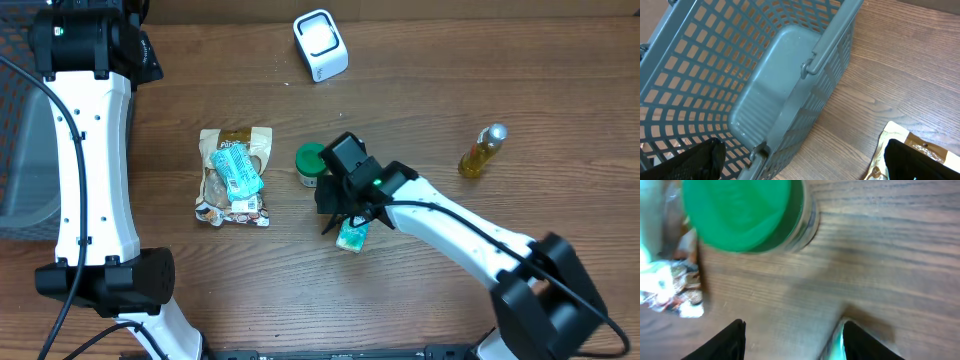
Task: Scan the item barcode
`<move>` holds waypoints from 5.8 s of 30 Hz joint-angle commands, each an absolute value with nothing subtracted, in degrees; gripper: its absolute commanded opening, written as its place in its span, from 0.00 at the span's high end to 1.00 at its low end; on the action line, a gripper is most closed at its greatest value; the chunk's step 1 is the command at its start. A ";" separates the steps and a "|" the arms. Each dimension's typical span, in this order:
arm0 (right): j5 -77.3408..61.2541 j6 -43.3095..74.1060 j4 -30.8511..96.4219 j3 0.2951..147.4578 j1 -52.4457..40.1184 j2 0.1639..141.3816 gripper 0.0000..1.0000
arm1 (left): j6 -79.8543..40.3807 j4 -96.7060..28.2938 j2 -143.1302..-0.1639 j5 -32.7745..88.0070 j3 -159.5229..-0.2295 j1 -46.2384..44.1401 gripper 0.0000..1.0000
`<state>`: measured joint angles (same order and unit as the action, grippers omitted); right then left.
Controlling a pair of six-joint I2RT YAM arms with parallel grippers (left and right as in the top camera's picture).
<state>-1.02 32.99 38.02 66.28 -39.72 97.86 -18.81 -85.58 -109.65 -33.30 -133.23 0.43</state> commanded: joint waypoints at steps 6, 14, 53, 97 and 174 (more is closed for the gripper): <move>-2.66 37.71 45.69 67.68 -39.42 97.45 0.41 | -17.78 -85.47 -109.30 -34.41 -134.30 0.36 0.01; -2.68 37.76 47.07 65.28 -39.42 98.72 0.42 | -17.78 -85.47 -109.30 -34.41 -134.30 0.36 0.01; 0.36 36.36 37.54 59.83 -39.42 98.83 0.90 | -17.78 -85.47 -109.30 -34.41 -134.30 0.36 0.01; 16.49 32.53 54.50 74.89 -49.91 107.48 0.56 | -17.78 -85.47 -109.30 -34.41 -134.30 0.36 0.00; 18.33 29.52 58.48 77.21 -49.08 110.45 0.65 | -17.78 -85.47 -109.30 -34.41 -134.30 0.36 0.00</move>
<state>17.23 29.54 57.91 76.12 -49.52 110.02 -18.83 -85.58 -109.65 -33.30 -133.23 0.40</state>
